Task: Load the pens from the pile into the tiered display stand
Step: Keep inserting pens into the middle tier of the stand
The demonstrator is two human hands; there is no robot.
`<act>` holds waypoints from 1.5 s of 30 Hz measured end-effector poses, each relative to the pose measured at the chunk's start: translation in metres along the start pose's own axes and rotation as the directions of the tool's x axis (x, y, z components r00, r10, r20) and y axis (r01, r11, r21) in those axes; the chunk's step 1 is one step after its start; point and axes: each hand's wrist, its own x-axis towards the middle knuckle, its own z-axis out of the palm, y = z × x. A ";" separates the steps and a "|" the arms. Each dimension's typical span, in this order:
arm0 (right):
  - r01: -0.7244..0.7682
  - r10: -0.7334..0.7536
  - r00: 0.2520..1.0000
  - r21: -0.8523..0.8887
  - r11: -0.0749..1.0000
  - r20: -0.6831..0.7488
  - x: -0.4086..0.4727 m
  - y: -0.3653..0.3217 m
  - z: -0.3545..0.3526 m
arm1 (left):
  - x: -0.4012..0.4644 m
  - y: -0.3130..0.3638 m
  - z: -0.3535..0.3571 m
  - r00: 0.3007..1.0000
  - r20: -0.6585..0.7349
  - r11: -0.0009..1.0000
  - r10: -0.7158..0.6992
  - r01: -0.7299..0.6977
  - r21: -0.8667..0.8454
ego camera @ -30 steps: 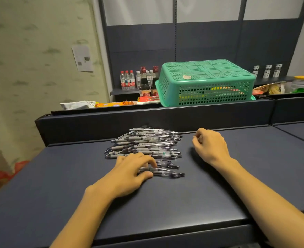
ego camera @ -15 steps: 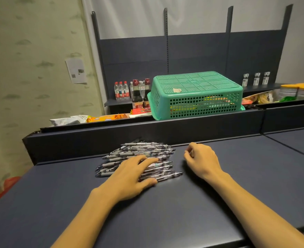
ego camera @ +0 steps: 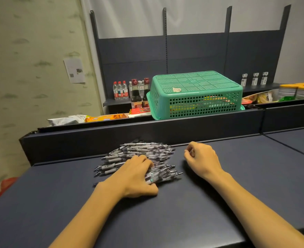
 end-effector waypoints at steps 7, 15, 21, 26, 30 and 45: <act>0.001 -0.001 1.000 0.005 1.000 0.006 -0.001 -0.001 -0.002 | 0.011 0.007 -0.008 0.989 0.124 0.997 -0.075 0.079 -0.026; 0.012 -0.012 1.000 0.034 0.999 0.003 0.001 -0.001 0.000 | 0.018 0.011 -0.005 0.999 0.029 0.988 -0.038 0.033 0.150; -0.004 0.005 1.000 0.051 0.999 -0.015 0.004 0.004 -0.004 | 0.020 0.023 -0.004 0.993 -0.119 0.954 -0.022 0.057 0.294; -0.023 0.026 0.999 0.066 0.998 -0.032 0.006 0.008 -0.006 | 0.028 0.028 -0.010 0.964 -0.265 0.957 -0.005 0.081 0.277; -0.063 0.066 0.997 0.075 0.995 -0.048 0.006 0.011 -0.007 | 0.031 0.033 -0.014 0.924 -0.383 0.991 -0.016 0.067 0.118; -0.026 0.019 0.999 -0.230 0.973 -0.029 -0.008 0.024 -0.047 | 0.052 0.035 -0.009 0.898 -0.407 0.974 0.166 -0.086 0.208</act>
